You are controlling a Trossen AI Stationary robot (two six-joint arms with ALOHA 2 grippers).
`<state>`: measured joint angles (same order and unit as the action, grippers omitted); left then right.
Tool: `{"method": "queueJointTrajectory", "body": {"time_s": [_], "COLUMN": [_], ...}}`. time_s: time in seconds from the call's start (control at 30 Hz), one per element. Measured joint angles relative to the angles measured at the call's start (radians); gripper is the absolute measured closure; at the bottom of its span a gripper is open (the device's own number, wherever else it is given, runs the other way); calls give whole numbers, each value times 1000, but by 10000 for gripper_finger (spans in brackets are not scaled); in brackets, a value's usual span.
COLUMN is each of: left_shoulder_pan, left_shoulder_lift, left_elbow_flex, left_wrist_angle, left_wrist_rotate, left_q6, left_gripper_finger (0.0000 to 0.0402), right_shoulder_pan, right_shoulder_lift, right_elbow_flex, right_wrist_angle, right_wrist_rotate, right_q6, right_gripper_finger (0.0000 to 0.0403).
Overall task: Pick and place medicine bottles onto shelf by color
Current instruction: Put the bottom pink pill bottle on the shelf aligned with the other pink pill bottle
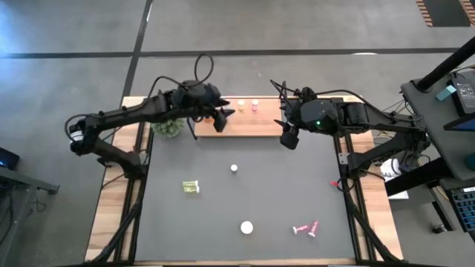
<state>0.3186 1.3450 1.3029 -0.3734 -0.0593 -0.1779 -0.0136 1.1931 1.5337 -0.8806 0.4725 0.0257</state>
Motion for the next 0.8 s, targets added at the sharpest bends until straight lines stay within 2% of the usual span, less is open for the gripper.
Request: {"method": "queueJointTrajectory", "body": {"time_s": [0.17,0.5,0.63,0.73,0.8], "left_shoulder_pan": [-65,-181,-247,-300,-334], "left_shoulder_lift": [4,-6,-2,-1,-1], "left_elbow_flex": [0,0,0,0,0], "left_wrist_angle": [9,8,32,72,99], "left_wrist_rotate": [1,-3,-54,-106,-138], "left_q6": [-5,-202,-302,-327,-360], "left_gripper_finger": [221,221,221,221,221], "right_shoulder_pan": [0,0,0,0,0], "right_shoulder_lift": [0,0,0,8,9], "right_elbow_flex": [0,0,0,1,1], "right_wrist_angle": [0,48,67,72,55], "right_wrist_rotate": [0,0,-1,-28,-125], "right_q6": [0,-19,-23,97,199], "right_gripper_finger": [199,200,200,199,200]}}
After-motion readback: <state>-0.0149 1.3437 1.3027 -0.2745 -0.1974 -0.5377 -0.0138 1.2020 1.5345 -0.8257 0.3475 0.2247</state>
